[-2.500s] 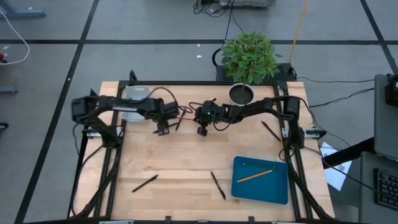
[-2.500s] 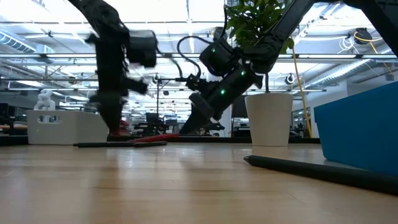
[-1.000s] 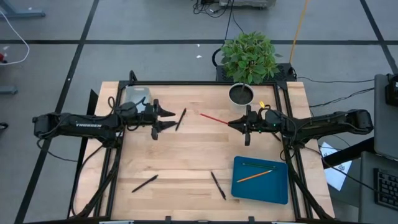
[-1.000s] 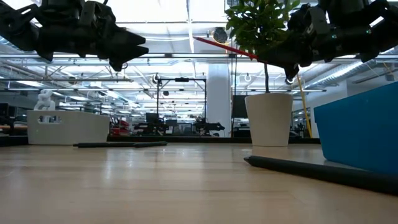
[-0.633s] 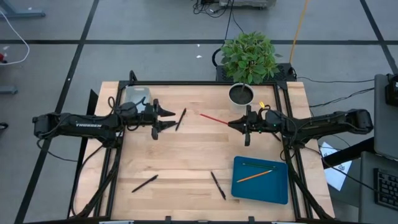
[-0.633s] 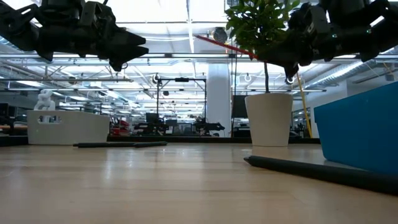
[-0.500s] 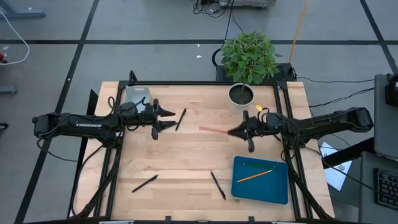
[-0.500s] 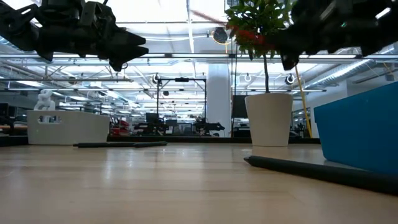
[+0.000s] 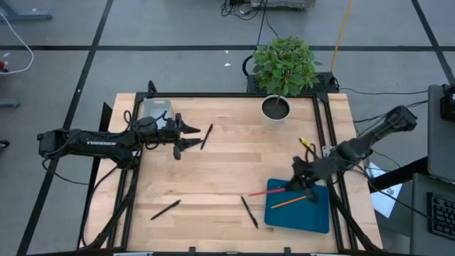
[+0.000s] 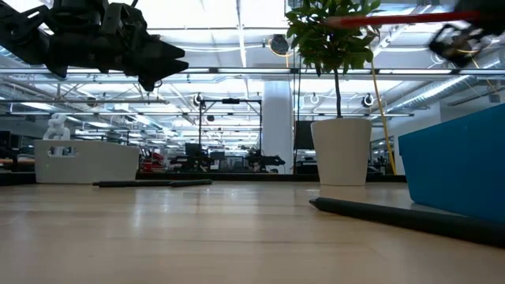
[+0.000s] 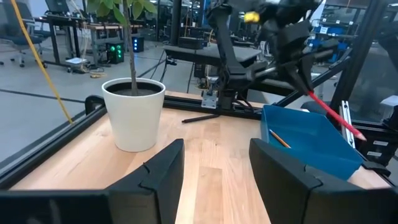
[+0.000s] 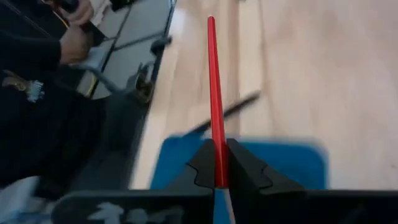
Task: Sort pens & pencils
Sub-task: Put the red pencil into the blue bin, then put the black pen into the white bin
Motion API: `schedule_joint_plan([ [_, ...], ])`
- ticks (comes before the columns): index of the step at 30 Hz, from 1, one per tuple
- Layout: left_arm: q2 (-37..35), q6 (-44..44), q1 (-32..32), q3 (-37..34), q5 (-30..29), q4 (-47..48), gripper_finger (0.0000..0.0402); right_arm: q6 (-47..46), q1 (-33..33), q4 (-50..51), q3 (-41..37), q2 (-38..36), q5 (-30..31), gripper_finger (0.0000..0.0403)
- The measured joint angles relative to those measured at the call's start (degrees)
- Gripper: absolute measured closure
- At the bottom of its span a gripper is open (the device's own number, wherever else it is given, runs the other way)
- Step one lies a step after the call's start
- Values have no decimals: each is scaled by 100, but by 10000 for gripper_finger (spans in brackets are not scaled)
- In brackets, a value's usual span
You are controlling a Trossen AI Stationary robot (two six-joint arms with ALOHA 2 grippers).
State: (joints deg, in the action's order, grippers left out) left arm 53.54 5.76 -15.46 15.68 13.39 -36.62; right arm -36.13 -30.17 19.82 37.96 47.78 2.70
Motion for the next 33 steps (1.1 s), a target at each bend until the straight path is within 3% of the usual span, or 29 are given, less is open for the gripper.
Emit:
schedule_joint_plan([
  [5,0,0,0,1,-2,82,215,-1911,-992,1347,573,-164,518,395],
  [13,0,-144,0,2,-4,85,215,-4924,-2089,2464,721,-63,490,395],
  [22,0,-73,1,2,-4,181,215,-5363,-2280,2055,248,404,501,393],
  [33,1,118,2,2,-4,359,215,-5926,-2280,1719,-107,422,498,337],
])
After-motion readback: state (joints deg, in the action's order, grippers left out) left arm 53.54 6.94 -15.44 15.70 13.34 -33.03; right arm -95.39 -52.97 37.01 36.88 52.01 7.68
